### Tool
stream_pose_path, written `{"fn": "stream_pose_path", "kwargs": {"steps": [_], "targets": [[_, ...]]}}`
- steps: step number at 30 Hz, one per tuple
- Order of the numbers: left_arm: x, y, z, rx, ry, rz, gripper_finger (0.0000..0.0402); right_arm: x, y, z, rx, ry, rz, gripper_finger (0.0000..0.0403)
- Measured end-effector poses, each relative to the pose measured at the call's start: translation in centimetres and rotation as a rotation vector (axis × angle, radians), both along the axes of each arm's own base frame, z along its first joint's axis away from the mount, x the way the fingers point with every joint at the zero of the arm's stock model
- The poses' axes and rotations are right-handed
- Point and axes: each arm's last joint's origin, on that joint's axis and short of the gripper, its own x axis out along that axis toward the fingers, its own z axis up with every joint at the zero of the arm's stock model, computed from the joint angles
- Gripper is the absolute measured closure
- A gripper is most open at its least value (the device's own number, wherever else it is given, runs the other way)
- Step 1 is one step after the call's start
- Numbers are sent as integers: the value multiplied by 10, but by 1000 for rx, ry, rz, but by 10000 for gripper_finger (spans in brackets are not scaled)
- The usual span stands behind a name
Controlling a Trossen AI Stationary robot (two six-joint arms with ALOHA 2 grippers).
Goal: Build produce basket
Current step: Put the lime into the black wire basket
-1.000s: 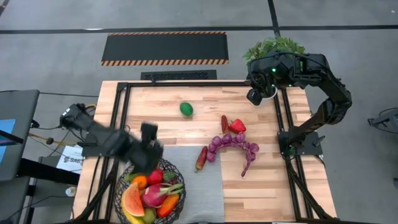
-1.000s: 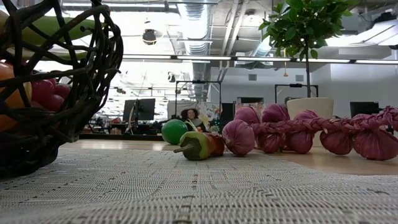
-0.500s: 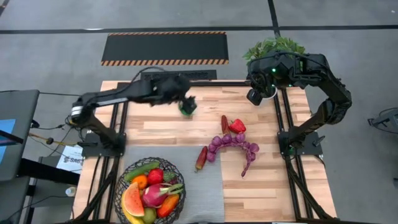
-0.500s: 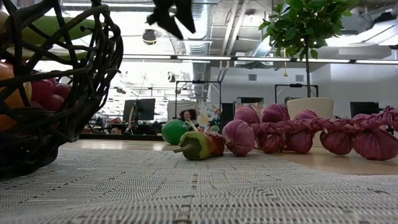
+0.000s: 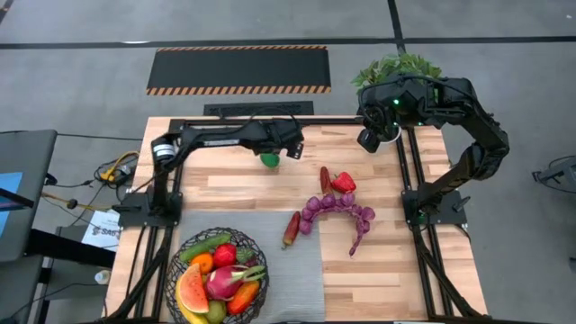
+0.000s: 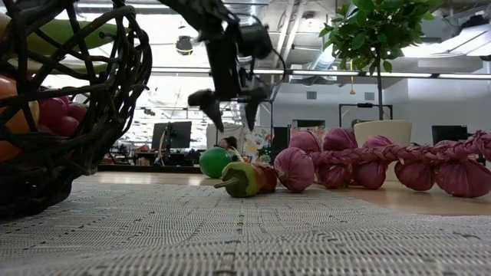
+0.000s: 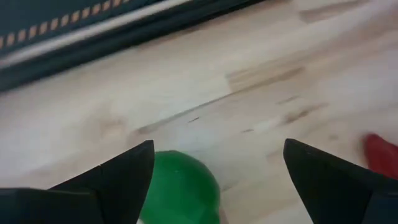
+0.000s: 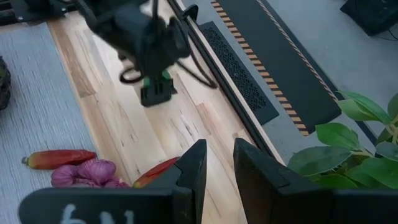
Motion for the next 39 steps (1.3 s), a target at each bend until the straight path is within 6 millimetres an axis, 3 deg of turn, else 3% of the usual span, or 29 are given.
{"fn": "stream_pose_path", "kwargs": {"steps": [6,15,20,31,39], "targets": [[4,2,-26,-51,-8,183,61,0,0,0,-2,2,2,298],[-4,3,-31,-72,-73,508,61,0,0,0,-6,5,8,298],[0,-10,-38,-145,-134,633,61,0,0,0,-6,5,7,298],[10,-12,-64,-197,-86,590,61,-1,0,0,-7,14,11,298],[10,-9,-64,-153,-78,550,61,-1,0,-1,-6,24,14,298]]}}
